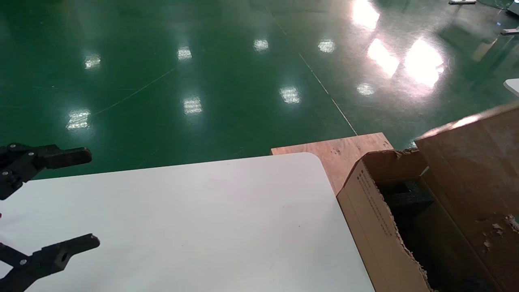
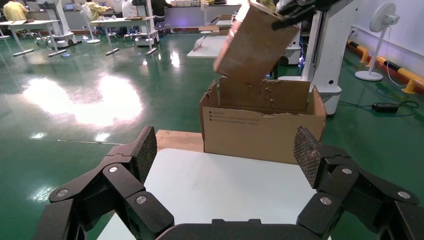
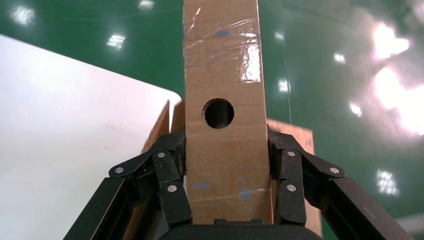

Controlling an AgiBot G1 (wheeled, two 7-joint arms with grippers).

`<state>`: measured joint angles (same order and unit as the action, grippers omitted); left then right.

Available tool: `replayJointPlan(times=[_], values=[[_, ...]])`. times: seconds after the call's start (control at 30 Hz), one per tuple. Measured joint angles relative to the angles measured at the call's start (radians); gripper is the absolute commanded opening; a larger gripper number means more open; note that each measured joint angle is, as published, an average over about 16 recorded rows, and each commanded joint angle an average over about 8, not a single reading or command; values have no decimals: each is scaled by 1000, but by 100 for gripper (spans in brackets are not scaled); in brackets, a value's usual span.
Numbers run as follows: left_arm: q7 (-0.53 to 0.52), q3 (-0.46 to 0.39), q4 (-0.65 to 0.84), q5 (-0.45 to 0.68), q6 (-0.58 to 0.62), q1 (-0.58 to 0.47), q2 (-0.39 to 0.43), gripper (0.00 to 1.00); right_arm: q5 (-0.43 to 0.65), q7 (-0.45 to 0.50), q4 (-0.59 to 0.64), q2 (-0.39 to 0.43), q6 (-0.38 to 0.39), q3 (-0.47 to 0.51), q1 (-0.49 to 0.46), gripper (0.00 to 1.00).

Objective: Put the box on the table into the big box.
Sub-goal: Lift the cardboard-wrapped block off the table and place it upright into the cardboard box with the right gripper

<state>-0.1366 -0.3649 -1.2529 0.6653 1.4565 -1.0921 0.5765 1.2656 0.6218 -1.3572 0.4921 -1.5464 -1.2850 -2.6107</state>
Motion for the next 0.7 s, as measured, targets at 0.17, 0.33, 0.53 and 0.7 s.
replayJointPlan(times=[0.17,0.33,0.53,0.7], values=[[0,0,0,0,0,0,0,100,-2,-15,0,103,50,-38,14,0],[0,0,0,0,0,0,0,100,20,-36,2,165,109,-113,-22,0],[0,0,0,0,0,0,0,100,52,-59,7,200,180,-212,-83,0],[0,0,0,0,0,0,0,100,78,-71,19,208,228,-284,-121,0]])
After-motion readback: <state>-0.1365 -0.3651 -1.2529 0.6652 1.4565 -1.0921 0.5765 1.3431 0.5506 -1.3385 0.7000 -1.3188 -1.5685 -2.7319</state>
